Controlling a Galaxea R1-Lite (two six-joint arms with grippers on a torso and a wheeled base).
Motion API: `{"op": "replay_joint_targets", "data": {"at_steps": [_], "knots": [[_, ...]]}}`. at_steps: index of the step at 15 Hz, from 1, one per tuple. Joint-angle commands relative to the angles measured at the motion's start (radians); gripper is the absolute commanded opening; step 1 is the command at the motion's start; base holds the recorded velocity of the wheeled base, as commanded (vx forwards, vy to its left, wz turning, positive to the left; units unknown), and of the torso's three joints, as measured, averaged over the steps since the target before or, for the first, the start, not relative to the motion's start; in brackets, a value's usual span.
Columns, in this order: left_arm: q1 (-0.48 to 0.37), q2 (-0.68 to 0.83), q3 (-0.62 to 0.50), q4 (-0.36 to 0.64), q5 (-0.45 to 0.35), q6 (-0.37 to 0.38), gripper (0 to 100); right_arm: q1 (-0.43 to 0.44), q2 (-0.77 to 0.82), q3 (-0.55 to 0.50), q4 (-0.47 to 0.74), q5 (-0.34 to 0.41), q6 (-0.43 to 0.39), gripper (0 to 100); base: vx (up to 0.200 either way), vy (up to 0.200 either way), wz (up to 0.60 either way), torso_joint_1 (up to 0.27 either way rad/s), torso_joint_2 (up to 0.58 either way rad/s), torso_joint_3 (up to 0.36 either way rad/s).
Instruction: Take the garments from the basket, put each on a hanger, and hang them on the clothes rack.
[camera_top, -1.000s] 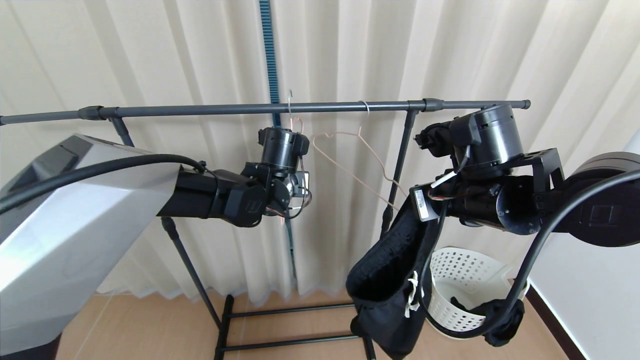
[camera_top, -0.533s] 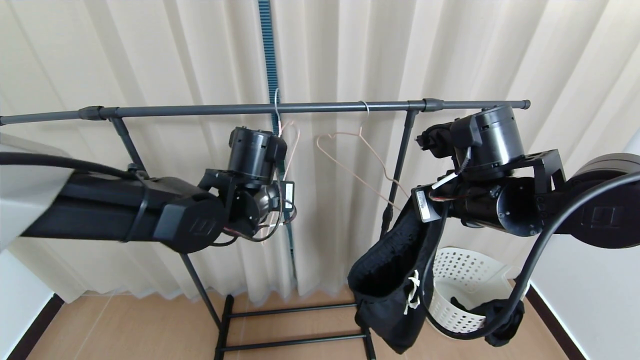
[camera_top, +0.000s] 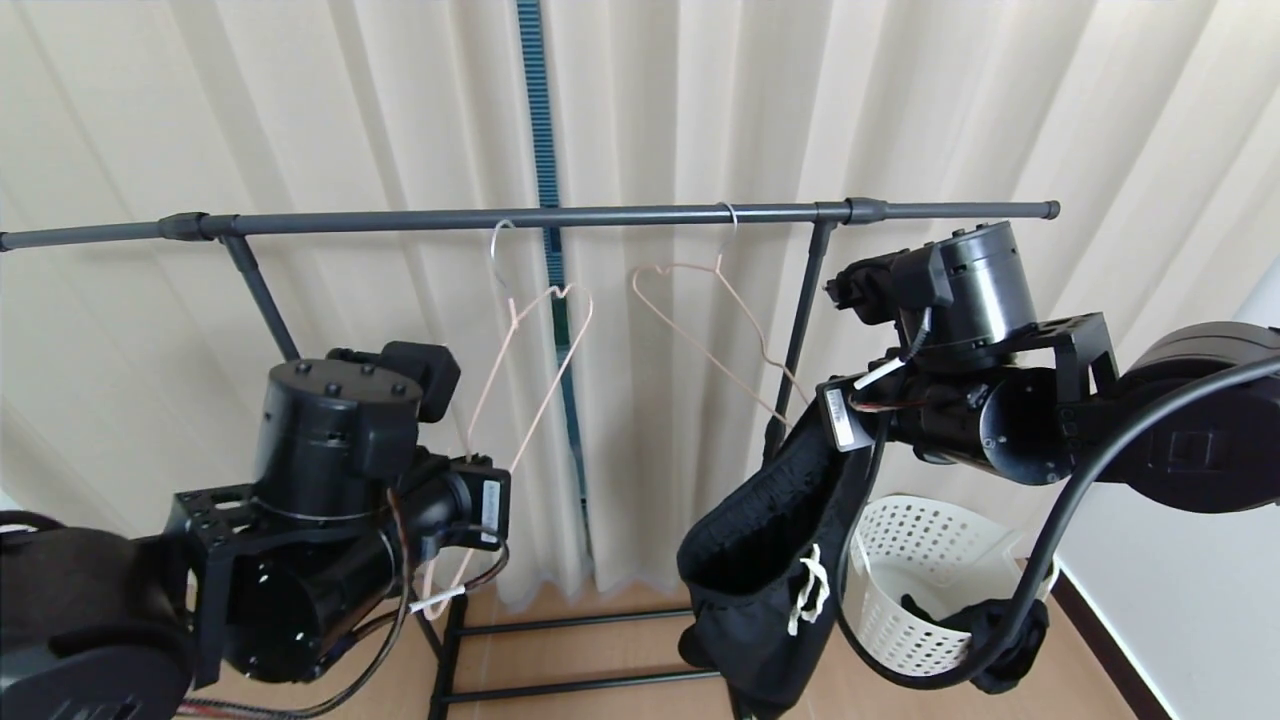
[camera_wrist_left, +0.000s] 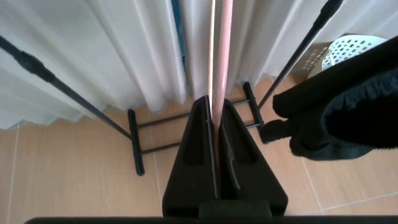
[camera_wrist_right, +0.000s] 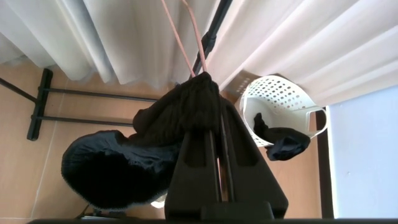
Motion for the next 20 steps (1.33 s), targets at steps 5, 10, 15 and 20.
{"op": "replay_joint_targets", "data": {"at_steps": [5,10,15,20], "knots": [[-0.013,-0.158,0.231,-0.039,0.0,-0.004,0,0.02,0.005,0.009,-0.002,-0.016,0.0,0,0.0,0.0,0.0,0.0,0.0,0.0],[-0.028,-0.195,0.307,-0.079,0.002,0.019,0,0.034,0.01,0.012,-0.002,-0.03,0.002,0,0.0,0.0,0.0,0.0,0.0,0.0],[-0.028,-0.19,0.32,-0.081,0.0,0.018,0,0.034,0.01,0.015,-0.002,-0.03,0.0,0,-0.2,0.0,0.0,0.004,0.0,0.003],[-0.051,-0.188,0.366,-0.118,0.0,0.016,0,0.046,0.022,0.017,-0.003,-0.032,0.0,0,-0.04,0.0,0.0,-0.003,0.0,0.001]]}}
